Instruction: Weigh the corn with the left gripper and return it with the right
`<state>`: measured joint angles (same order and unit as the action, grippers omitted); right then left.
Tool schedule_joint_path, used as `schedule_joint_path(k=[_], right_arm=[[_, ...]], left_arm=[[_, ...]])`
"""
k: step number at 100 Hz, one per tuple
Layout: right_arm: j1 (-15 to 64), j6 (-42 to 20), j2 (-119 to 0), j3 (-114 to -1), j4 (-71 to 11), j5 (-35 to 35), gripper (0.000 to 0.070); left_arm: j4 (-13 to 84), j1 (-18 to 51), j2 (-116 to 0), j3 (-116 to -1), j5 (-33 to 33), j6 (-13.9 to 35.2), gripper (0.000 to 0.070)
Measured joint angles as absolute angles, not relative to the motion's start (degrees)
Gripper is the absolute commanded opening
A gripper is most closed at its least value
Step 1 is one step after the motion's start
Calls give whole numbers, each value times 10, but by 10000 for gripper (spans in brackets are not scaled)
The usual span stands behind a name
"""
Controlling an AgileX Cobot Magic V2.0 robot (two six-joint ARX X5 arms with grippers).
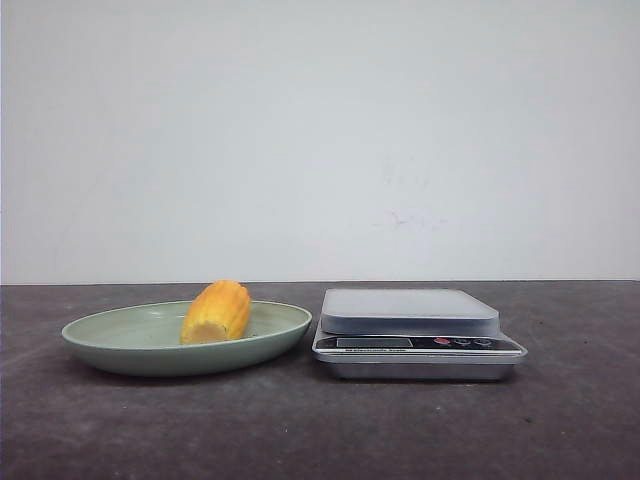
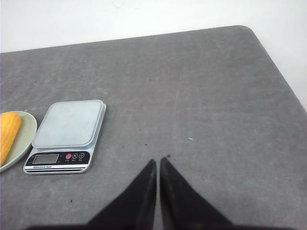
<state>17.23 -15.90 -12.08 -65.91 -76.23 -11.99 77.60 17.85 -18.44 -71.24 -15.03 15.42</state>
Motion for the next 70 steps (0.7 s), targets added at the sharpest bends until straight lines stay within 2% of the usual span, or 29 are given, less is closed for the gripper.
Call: schedule_joint_path(k=[24, 34, 47, 62, 70], right_arm=[[172, -159, -121, -659, -762, -120, 5], [172, -159, -121, -659, -762, -120, 5], [172, -159, -121, -659, -761, -120, 5], [172, -159, -121, -659, -761, -120, 5], [172, -159, -121, -659, -761, -120, 5]], left_arm=[[776, 176, -184, -712, -150, 152, 0], [744, 146, -182, -696, -150, 139, 0], [600, 80, -151, -605, -130, 125, 0], [370, 24, -86, -434, -13, 111, 0], [286, 17, -65, -348, 14, 109, 0]])
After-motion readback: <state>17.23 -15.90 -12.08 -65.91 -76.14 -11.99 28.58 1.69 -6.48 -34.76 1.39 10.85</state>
